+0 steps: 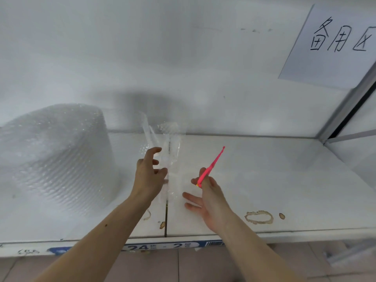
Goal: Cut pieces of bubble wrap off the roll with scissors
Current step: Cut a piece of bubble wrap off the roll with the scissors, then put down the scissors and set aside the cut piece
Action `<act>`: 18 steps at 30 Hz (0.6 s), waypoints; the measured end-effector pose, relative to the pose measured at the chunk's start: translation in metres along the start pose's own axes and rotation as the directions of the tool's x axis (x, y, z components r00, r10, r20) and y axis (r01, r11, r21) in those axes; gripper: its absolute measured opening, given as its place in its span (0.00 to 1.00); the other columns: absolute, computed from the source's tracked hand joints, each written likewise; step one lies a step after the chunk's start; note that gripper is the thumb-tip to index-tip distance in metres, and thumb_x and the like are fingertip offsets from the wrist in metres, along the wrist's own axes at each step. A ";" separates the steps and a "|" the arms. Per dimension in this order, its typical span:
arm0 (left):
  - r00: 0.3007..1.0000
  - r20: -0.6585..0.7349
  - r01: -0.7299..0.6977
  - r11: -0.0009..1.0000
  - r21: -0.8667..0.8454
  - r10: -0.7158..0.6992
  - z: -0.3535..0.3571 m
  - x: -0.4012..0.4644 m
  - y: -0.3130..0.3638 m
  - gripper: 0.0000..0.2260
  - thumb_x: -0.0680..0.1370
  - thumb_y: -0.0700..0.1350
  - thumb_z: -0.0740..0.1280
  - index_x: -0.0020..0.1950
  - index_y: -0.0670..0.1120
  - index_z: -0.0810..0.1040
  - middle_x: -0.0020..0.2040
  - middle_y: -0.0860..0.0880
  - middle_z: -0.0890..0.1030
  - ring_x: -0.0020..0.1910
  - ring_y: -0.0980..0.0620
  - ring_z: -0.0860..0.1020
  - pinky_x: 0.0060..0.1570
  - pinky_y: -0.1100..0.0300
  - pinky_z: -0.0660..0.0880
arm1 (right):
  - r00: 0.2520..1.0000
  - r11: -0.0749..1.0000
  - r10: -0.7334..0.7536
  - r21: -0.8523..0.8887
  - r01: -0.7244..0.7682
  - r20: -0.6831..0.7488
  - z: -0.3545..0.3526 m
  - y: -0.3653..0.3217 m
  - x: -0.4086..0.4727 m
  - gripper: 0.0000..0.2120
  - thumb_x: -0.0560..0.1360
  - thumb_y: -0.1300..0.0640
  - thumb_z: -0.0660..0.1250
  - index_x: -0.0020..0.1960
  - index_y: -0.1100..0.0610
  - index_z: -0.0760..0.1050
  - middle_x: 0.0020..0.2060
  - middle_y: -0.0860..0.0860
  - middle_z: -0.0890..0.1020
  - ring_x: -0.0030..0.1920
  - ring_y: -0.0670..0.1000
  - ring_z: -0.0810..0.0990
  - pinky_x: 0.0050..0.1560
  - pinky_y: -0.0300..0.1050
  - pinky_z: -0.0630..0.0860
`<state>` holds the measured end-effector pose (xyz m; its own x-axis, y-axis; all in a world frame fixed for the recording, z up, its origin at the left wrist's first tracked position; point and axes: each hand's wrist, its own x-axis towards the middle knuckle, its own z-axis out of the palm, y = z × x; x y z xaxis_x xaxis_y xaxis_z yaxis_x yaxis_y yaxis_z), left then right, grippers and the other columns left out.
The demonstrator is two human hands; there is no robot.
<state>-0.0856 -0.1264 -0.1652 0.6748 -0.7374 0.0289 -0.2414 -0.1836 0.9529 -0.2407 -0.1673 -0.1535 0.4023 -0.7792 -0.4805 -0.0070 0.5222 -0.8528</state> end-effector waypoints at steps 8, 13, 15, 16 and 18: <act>0.999 -0.054 -0.006 1.000 -0.003 0.006 -0.007 0.001 -0.001 0.14 0.76 0.34 0.66 0.55 0.49 0.69 0.57 0.45 0.71 0.45 0.49 0.78 0.40 0.55 0.82 | 0.991 0.935 -0.133 -0.329 0.132 0.022 0.017 0.007 0.006 0.17 0.77 0.32 0.52 0.55 0.41 0.69 0.62 0.46 0.76 0.63 0.49 0.72 0.64 0.49 0.67; 0.989 -0.122 -0.052 0.977 0.209 0.078 -0.015 0.007 -0.005 0.11 0.77 0.35 0.64 0.41 0.50 0.71 0.53 0.43 0.76 0.42 0.47 0.82 0.33 0.58 0.77 | 0.986 0.824 -0.147 -0.543 0.163 0.073 0.016 0.015 0.008 0.20 0.77 0.31 0.46 0.59 0.41 0.66 0.61 0.47 0.78 0.61 0.49 0.73 0.58 0.46 0.64; 0.991 -0.107 -0.056 0.966 0.253 0.086 -0.017 0.008 -0.007 0.13 0.77 0.34 0.63 0.39 0.51 0.74 0.53 0.43 0.76 0.42 0.48 0.82 0.30 0.63 0.72 | 0.989 0.803 -0.142 -0.579 0.141 0.045 0.013 0.015 0.007 0.22 0.77 0.31 0.45 0.58 0.43 0.66 0.58 0.48 0.79 0.57 0.48 0.75 0.53 0.45 0.65; 0.991 -0.097 -0.065 0.962 0.265 0.093 -0.018 0.008 -0.008 0.14 0.77 0.33 0.62 0.39 0.51 0.76 0.55 0.44 0.75 0.43 0.49 0.82 0.32 0.63 0.74 | 0.991 0.807 -0.133 -0.577 0.125 0.029 0.012 0.013 0.006 0.22 0.78 0.32 0.45 0.59 0.45 0.66 0.57 0.49 0.80 0.54 0.46 0.76 0.49 0.43 0.66; 0.992 -0.069 -0.085 0.956 0.280 0.109 -0.017 0.007 -0.007 0.14 0.77 0.33 0.62 0.43 0.51 0.80 0.58 0.46 0.73 0.45 0.52 0.80 0.39 0.60 0.77 | 0.994 0.836 -0.109 -0.541 0.095 0.005 0.006 0.005 0.002 0.23 0.79 0.34 0.46 0.59 0.48 0.67 0.55 0.50 0.82 0.48 0.41 0.76 0.42 0.39 0.65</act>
<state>-0.0673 -0.1187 -0.1669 0.6909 -0.7065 0.1529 -0.4838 -0.2947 0.8241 -0.2343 -0.1644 -0.1577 0.4054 -0.8300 -0.3832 -0.4631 0.1750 -0.8688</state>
